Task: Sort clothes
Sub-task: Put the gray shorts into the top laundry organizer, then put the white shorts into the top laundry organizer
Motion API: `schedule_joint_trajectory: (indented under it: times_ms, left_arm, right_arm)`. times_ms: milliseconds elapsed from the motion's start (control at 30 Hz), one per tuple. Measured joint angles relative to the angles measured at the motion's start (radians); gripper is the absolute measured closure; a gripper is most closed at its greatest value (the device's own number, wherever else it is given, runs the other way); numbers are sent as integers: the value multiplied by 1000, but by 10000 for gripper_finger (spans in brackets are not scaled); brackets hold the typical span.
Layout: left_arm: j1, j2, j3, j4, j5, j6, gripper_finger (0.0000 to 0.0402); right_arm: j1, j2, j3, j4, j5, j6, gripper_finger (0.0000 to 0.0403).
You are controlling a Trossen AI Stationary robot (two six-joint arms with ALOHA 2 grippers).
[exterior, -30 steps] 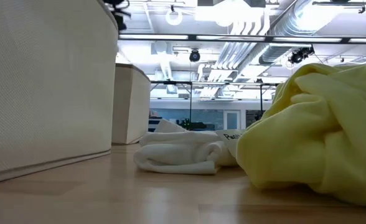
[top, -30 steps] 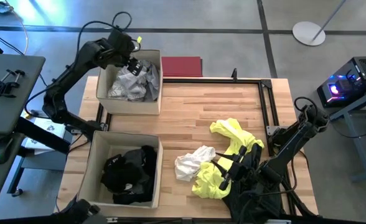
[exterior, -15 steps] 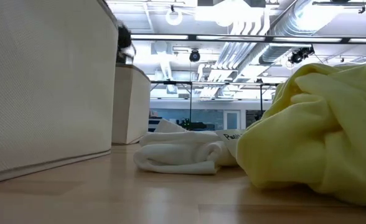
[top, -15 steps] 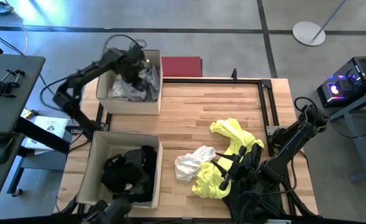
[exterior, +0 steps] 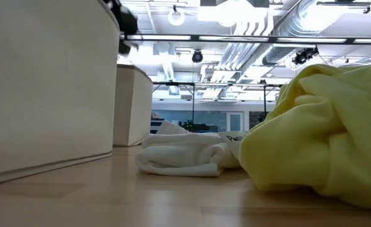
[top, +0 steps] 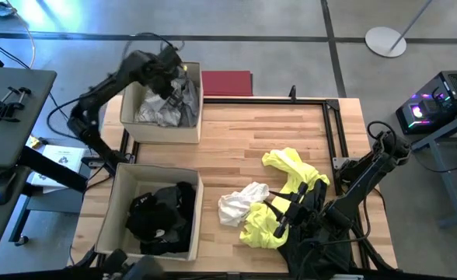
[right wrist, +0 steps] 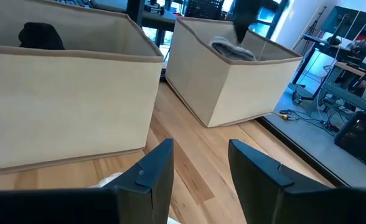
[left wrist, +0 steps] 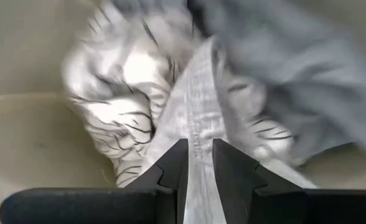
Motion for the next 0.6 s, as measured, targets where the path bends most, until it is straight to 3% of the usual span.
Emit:
schedule_joint_trajectory:
  times_ms: [133,267,433,600]
  left_arm:
    - [-67,-110,100,8,18,-31,339]
    - [-201,-230,117,93,94,-49,339]
    - [-487,-317,92,308,149,-35,339]
    - [-760,-264,92,583,158,44,339]
  right_arm:
    - [0,0,0,0,0,0,263]
    - [0,0,0,0,0,0,263]
    - [0,0,0,0,0,-1,263]
    - [-2,0,0,0,9,-2,263]
